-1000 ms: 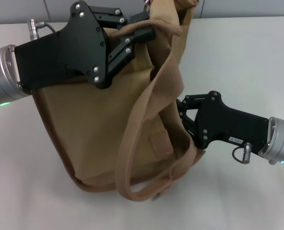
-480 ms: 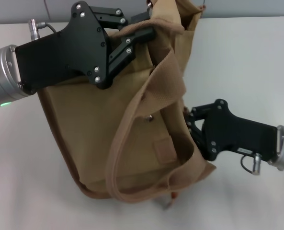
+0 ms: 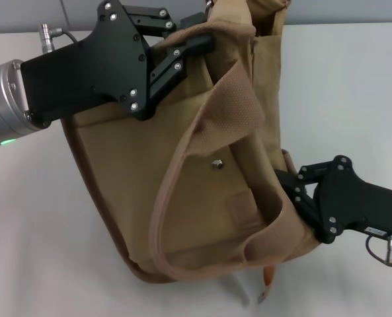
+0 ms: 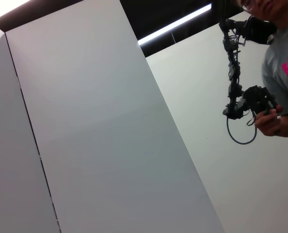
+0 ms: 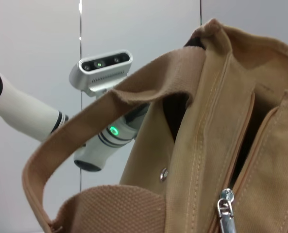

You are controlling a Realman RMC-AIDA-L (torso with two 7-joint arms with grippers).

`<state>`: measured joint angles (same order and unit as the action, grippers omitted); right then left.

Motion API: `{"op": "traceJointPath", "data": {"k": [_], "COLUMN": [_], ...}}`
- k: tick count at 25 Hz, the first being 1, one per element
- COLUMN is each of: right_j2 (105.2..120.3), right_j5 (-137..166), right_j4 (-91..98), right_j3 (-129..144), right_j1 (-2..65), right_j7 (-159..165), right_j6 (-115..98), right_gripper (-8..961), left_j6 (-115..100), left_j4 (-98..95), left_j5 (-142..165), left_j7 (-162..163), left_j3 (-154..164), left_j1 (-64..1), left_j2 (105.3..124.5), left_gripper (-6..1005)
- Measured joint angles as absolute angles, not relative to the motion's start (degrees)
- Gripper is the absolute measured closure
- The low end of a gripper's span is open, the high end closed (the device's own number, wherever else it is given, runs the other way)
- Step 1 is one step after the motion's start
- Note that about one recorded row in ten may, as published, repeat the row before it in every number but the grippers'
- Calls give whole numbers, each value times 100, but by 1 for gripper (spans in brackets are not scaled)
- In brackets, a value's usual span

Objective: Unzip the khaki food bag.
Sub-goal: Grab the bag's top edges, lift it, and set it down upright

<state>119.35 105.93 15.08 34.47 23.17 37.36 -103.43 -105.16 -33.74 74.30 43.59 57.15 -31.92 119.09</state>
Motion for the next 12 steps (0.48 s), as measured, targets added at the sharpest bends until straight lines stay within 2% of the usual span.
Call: {"op": "traceJointPath", "data": {"k": [9,12], "right_j2": [11964,11966], "right_j5": [10287,10299], "right_j4": [1403,1377], "right_j3": [3276,3346], "right_j1": [2310,2419], "right_j7": [3473,3392], "right_j6": [-10633,-10570], "right_gripper": [904,808], "left_j6": [-10504,-10502], "left_j4": [-3373,-3367], "left_j5": [7427,7426], "left_j7": [4359,4360], "left_j3": [5758,5757], "left_j1": [-3224,-3228], "left_j2": [11909,11909], "left_gripper": [908,908]}}
